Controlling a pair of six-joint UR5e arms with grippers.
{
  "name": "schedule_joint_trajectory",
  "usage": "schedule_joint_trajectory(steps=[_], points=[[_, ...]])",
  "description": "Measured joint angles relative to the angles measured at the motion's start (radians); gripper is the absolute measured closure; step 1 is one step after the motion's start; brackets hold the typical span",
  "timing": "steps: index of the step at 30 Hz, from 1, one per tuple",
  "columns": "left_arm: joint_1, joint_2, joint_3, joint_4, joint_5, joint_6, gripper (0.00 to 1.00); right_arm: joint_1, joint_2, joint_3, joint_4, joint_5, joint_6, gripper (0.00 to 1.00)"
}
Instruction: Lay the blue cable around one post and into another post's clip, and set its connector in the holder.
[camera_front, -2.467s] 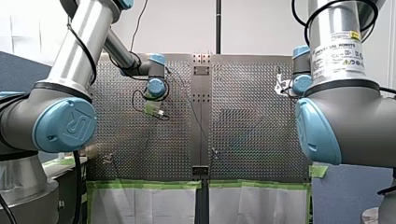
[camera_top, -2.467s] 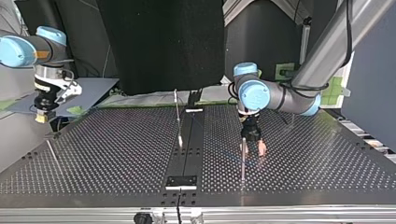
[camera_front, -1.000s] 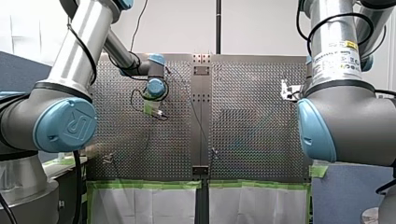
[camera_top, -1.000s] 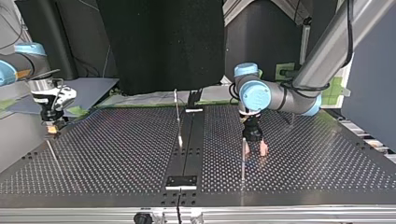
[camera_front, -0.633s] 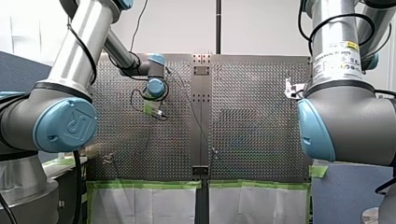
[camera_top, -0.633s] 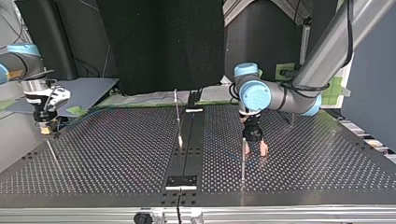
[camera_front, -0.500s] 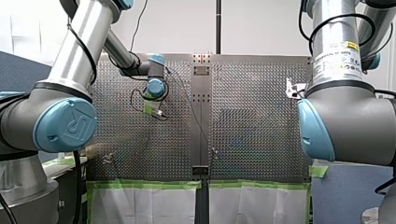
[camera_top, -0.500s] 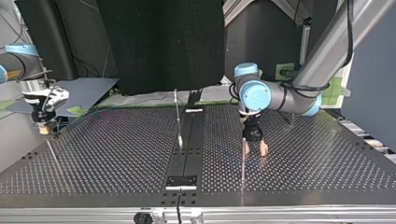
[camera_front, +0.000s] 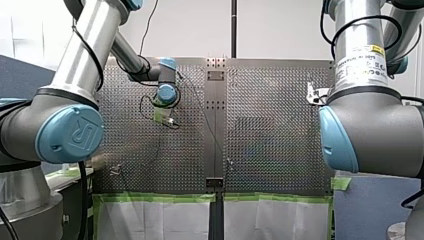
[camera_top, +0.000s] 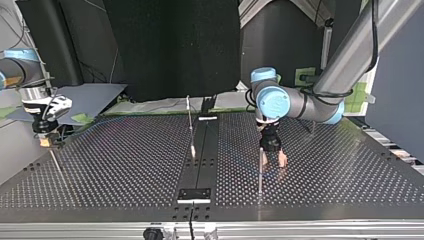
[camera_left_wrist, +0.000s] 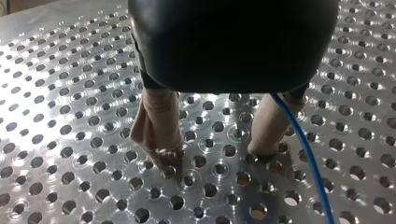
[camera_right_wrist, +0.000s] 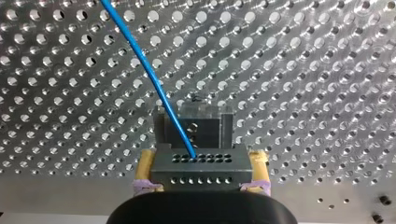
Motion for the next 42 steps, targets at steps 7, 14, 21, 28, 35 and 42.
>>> schedule_joint_trajectory(steps=[7,14,21,28,35,42], points=[[0.001,0.0,0.0,0.0,0.0,0.0,0.0,0.003,0.013,-0.002,0.005,-0.005,-0.006,1.0],[0.003,0.0,0.0,0.0,0.001,0.0,0.0,0.005,0.018,-0.009,0.009,-0.005,-0.013,1.0],[0.004,0.0,0.0,0.002,0.003,0.0,0.0,0.006,0.021,-0.014,0.002,-0.011,-0.01,1.0],[0.004,0.0,0.0,0.003,0.003,0.0,0.0,0.009,0.025,-0.022,0.001,-0.015,-0.008,1.0],[0.005,0.0,0.0,0.003,0.003,0.0,0.0,0.011,0.029,-0.025,0.0,-0.016,-0.007,1.0],[0.005,0.0,0.0,0.004,0.002,0.002,0.0,0.013,0.035,-0.033,0.002,-0.016,-0.007,1.0]])
